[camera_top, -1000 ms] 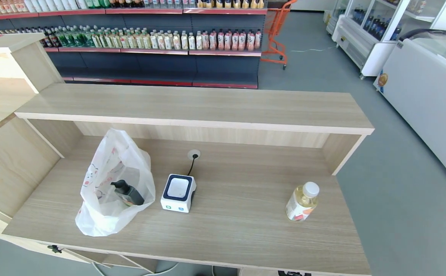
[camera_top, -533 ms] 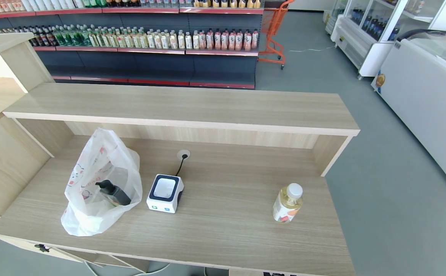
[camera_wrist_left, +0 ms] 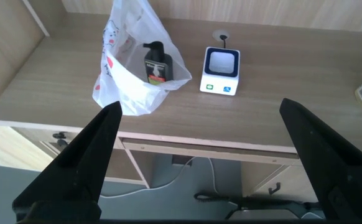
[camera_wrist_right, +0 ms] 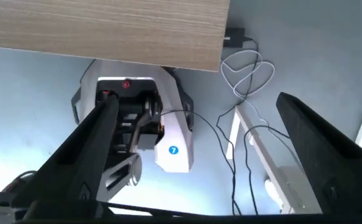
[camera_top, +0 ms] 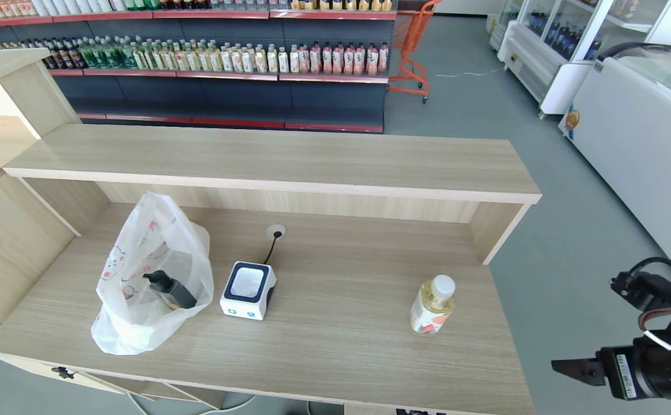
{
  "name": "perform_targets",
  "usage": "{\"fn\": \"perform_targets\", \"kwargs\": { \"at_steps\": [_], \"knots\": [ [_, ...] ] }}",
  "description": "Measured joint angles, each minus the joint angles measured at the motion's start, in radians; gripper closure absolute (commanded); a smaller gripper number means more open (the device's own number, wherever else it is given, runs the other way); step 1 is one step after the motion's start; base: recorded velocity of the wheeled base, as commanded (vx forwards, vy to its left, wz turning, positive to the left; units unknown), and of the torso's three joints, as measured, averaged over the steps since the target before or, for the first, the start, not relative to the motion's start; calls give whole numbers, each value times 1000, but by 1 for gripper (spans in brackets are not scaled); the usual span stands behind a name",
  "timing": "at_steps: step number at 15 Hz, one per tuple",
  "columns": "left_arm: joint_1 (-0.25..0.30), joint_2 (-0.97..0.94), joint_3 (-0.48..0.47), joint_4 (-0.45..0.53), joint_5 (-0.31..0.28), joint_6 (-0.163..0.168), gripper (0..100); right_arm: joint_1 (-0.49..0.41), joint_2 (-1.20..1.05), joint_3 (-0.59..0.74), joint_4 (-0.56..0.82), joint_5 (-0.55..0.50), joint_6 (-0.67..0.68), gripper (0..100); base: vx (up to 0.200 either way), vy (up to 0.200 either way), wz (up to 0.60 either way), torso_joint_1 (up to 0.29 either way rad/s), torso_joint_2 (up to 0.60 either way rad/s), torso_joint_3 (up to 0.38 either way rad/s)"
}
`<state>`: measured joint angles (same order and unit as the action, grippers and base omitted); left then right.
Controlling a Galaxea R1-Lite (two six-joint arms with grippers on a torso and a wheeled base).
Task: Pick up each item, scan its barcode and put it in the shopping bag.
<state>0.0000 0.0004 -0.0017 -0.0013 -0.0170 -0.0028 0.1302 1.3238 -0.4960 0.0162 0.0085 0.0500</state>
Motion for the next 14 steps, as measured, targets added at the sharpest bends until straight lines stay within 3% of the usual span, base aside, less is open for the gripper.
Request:
{"fn": "perform_targets", "kwargs": {
  "at_steps": [3,14],
  "knots": [
    [0,0,0,0,0,0,0,82,198,51,-332,20,1,0,0,0,0,0,0,0],
    [0,0,0,0,0,0,0,225,651,116,-1047,28,1,0,0,0,0,0,0,0]
  ]
}}
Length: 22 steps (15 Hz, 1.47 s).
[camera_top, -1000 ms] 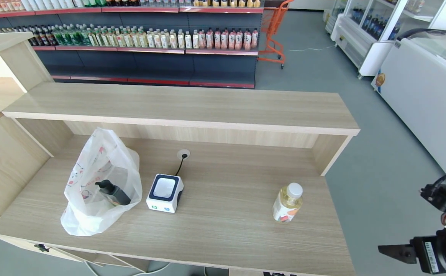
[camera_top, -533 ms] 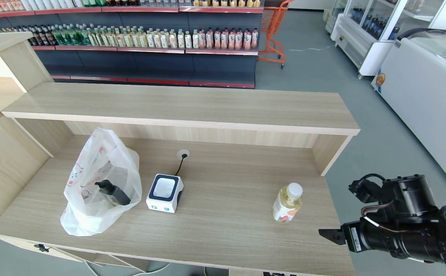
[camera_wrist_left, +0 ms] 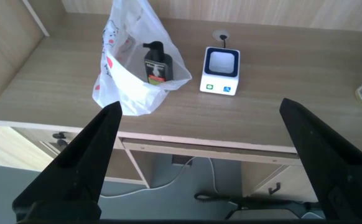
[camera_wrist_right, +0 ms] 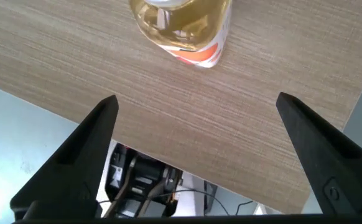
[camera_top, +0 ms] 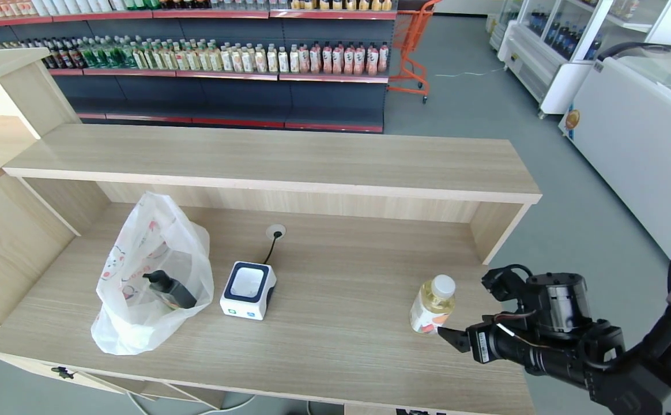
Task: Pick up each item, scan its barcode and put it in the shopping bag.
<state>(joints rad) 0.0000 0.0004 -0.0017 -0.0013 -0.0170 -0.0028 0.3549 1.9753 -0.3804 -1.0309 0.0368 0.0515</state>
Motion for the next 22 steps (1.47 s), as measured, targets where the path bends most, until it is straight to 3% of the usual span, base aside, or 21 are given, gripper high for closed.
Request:
{"fn": "perform_targets", "kwargs": {
  "at_steps": [10,16,22],
  "knots": [
    [0,0,0,0,0,0,0,95,256,-38,-321,-145,-5,0,0,0,0,0,0,0],
    [0,0,0,0,0,-1,0,131,330,-95,-370,-243,-53,0,0,0,0,0,0,0],
    [0,0,0,0,0,0,0,131,388,-196,-391,-247,-71,0,0,0,0,0,0,0]
  ]
}}
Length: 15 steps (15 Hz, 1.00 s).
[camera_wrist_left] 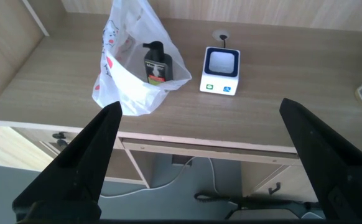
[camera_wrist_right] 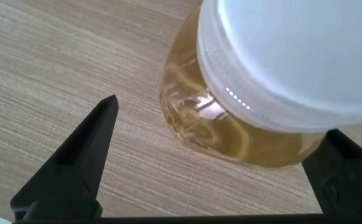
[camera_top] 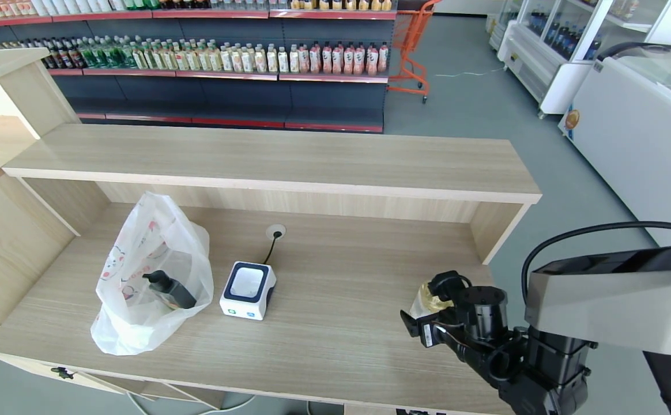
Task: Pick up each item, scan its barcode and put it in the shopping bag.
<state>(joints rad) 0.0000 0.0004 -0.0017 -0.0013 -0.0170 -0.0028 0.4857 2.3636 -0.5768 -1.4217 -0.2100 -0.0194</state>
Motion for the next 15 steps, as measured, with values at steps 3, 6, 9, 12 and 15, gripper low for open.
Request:
{"fn": "perform_targets", "kwargs": {
  "at_steps": [3,6,9,12,15],
  "knots": [
    [0,0,0,0,0,0,0,0,36,-60,0,0,-31,0,0,0,0,0,0,0],
    [0,0,0,0,0,0,0,-3,66,-110,0,1,-46,100,0,0,0,0,0,0],
    [0,0,0,0,0,0,0,-9,77,-138,-1,8,-46,100,0,0,0,0,0,0],
    [0,0,0,0,0,0,0,-23,81,-163,8,8,-49,100,0,0,0,0,0,0],
    [0,0,0,0,0,0,0,-30,81,-161,3,7,-60,100,0,0,0,0,0,0]
  ]
}}
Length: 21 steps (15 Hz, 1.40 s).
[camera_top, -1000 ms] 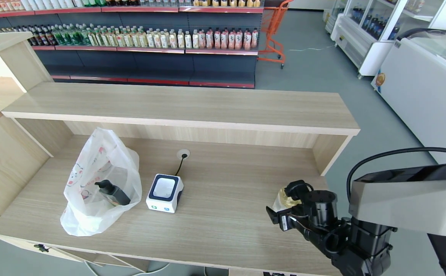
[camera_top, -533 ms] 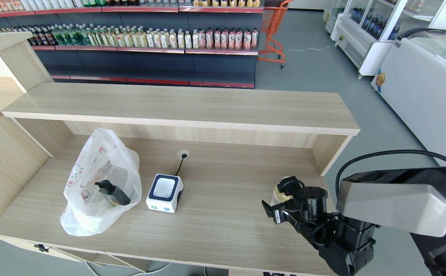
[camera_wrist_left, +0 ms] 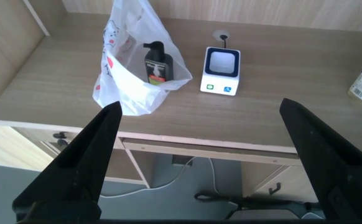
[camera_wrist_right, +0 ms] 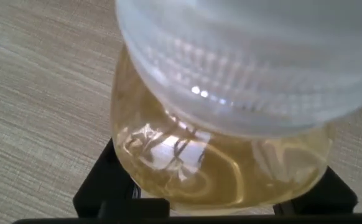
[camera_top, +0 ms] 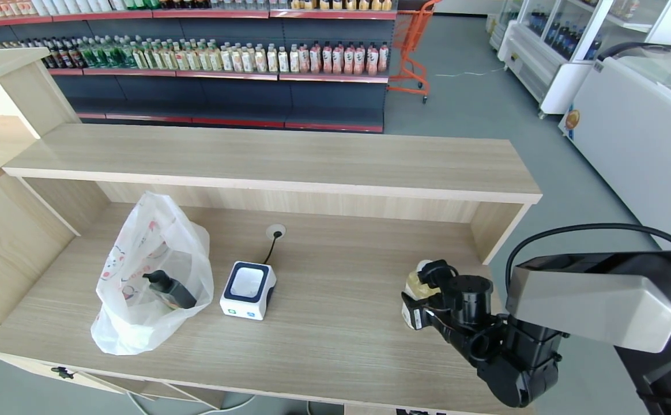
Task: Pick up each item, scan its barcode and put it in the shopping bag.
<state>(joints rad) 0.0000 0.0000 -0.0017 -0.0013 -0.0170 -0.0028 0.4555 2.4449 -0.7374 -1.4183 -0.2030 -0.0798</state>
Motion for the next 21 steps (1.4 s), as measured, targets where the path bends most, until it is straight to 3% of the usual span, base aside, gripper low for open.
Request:
{"fn": "perform_targets", "kwargs": {
  "at_steps": [4,6,8,11,13,21],
  "knots": [
    [0,0,0,0,0,0,0,-3,-67,30,18,37,89,100,0,0,0,0,0,0],
    [0,0,0,0,0,0,0,-15,-176,70,87,144,163,100,0,0,0,0,0,0],
    [0,0,0,0,0,0,0,-44,-344,119,198,339,253,100,0,0,0,0,0,0],
    [0,0,0,0,0,0,0,-94,-626,225,363,756,347,100,0,0,0,0,0,0],
    [0,0,0,0,0,0,0,-94,-750,304,419,898,374,100,0,0,0,0,0,0],
    [0,0,0,0,0,0,0,-3,-840,384,384,1002,332,100,0,0,0,0,0,0]
  ]
}}
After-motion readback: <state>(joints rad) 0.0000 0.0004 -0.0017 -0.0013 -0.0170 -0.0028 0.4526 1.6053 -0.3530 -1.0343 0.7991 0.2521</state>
